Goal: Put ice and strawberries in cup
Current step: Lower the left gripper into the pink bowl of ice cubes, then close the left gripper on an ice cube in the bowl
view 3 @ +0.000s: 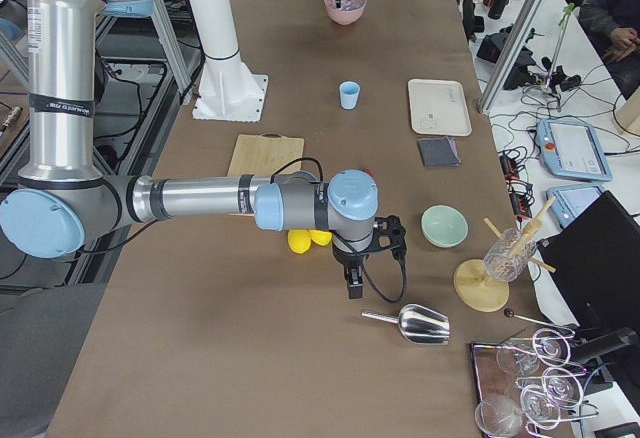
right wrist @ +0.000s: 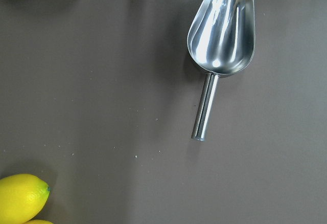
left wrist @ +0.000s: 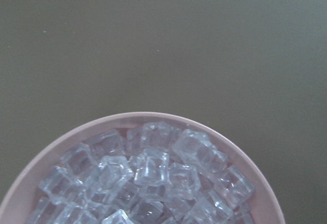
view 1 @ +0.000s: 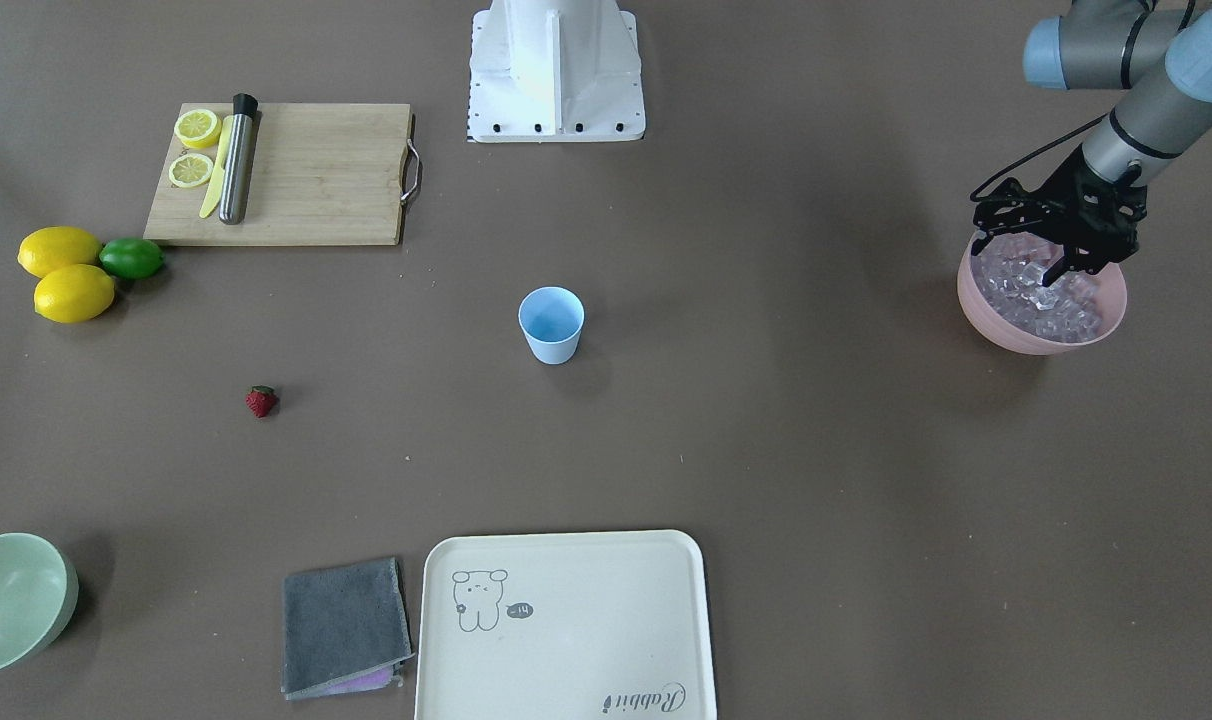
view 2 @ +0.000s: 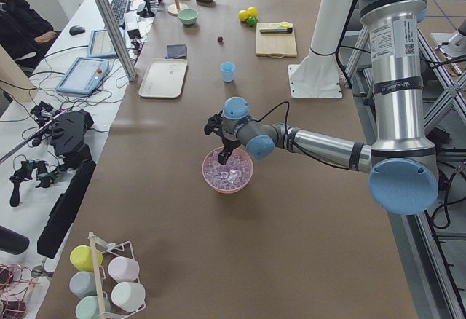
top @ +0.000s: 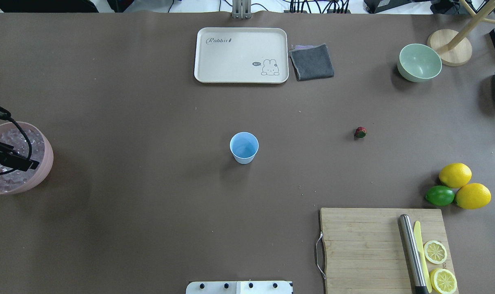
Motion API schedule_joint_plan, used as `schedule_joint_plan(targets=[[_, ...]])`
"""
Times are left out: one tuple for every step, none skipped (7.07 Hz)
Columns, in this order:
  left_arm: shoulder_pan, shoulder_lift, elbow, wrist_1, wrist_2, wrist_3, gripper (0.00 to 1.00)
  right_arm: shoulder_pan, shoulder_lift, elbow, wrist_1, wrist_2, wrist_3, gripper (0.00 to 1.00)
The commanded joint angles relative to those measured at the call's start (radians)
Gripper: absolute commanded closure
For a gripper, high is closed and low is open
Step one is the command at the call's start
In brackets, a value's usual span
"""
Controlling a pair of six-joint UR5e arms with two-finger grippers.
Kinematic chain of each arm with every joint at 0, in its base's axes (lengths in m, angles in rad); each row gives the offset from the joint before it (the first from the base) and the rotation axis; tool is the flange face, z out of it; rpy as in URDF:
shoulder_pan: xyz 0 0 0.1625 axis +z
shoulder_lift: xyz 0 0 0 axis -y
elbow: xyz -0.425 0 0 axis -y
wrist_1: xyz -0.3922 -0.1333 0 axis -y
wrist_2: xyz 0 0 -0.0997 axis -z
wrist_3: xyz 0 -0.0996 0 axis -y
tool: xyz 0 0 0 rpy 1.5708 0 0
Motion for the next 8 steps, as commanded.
schedule_joint_plan(targets=[[-0.015,0.002,0.007,0.005,-0.024,0.126,0.02,0.001,-0.006,0.001,0.000,0.000,0.000,0.00],[-0.031,0.002,0.013,0.010,-0.022,0.176,0.02,0.001,-0.006,0.004,0.000,0.002,0.000,0.00],[-0.058,0.002,0.028,0.015,-0.024,0.235,0.02,0.001,-0.009,0.008,0.000,0.002,0.001,0.00],[-0.083,0.012,0.051,0.015,-0.021,0.266,0.02,0.001,-0.009,0.008,0.000,0.002,0.001,0.00],[-0.083,0.013,0.071,0.013,-0.010,0.276,0.02,0.001,-0.010,0.010,0.000,0.003,0.001,0.00],[-0.083,0.019,0.076,0.010,-0.010,0.274,0.03,0.001,-0.010,0.008,0.000,0.003,0.001,0.00],[-0.077,0.014,0.077,0.011,-0.008,0.273,0.03,0.001,-0.009,0.010,0.000,0.003,0.001,0.00],[-0.075,0.014,0.077,0.012,-0.010,0.273,0.03,0.001,-0.010,0.008,0.000,0.000,0.000,0.00]])
